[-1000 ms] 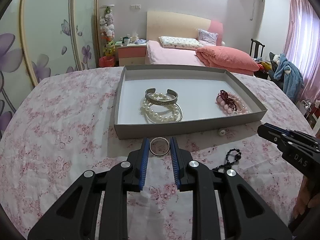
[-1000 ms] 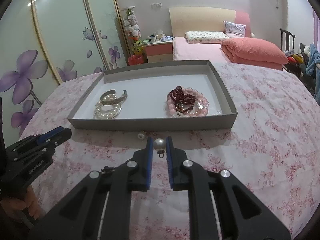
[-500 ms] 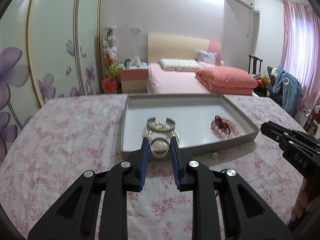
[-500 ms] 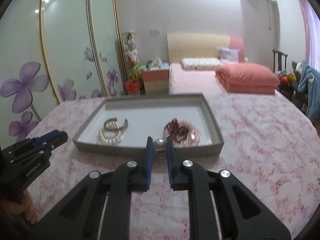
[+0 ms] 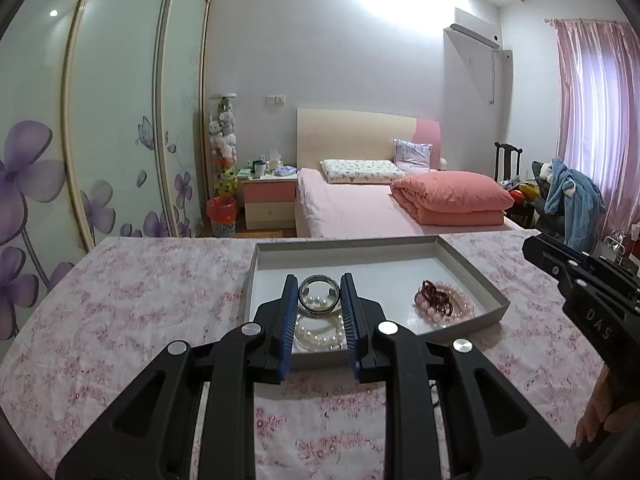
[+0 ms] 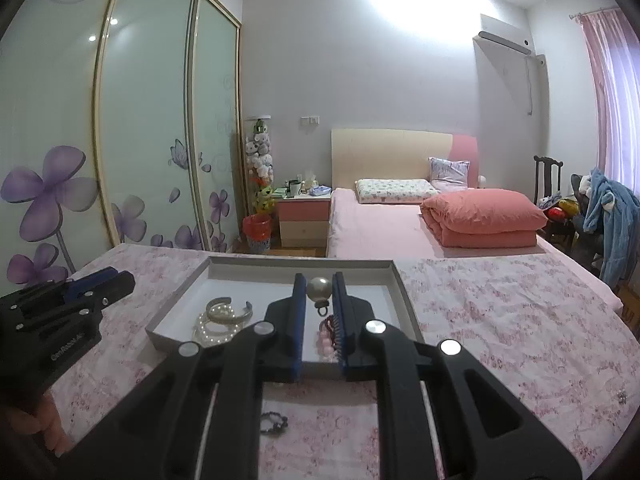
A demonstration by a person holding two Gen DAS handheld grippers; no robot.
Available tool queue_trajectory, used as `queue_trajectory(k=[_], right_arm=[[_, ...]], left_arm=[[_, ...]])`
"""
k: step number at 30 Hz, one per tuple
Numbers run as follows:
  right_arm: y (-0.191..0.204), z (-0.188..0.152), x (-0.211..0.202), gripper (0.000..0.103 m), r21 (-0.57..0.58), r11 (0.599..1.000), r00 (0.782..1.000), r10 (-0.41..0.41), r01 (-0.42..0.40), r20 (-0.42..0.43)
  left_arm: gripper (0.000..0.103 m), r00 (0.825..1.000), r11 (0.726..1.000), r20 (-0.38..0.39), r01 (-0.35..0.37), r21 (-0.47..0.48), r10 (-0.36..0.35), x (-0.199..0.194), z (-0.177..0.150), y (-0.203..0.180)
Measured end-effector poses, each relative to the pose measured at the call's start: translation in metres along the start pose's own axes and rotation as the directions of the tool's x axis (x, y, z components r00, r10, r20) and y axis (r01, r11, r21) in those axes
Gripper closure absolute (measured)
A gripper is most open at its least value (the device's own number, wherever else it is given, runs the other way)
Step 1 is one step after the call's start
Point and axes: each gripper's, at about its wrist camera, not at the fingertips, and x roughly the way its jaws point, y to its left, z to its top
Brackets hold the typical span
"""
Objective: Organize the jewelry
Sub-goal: 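Carry the silver ring over the tray while the right tool carries the pearl earring, then release the ring into the tray while the right tool releases the pearl earring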
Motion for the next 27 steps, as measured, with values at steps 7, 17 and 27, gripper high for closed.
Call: queue_trajectory(k=[7,17,27], right_arm=[[0.001,0.004,0.014,0.089,-0.007,1.000,1.000,0.002,-0.002,0.005],[-0.004,0.009,0.042,0.089,-0.001,1.000,1.000,0.005,-0.005,-0.011],[-0.011,0.009,0.083,0.089,0.026,0.999,0.998,0.021,-0.019,-0.064]], left_arm=[[0.080,1.000,1.000,0.012,0.004,0.005,-0.004,0.011,0.004,-0.003],[0.080,1.000,1.000,-0.011,0.024,0.007,-0.024,0.040,0.006,-0.008],[0.080,0.999,0.999,-0.043,0.030,0.009,-0.030,0.070,0.006,-0.011]])
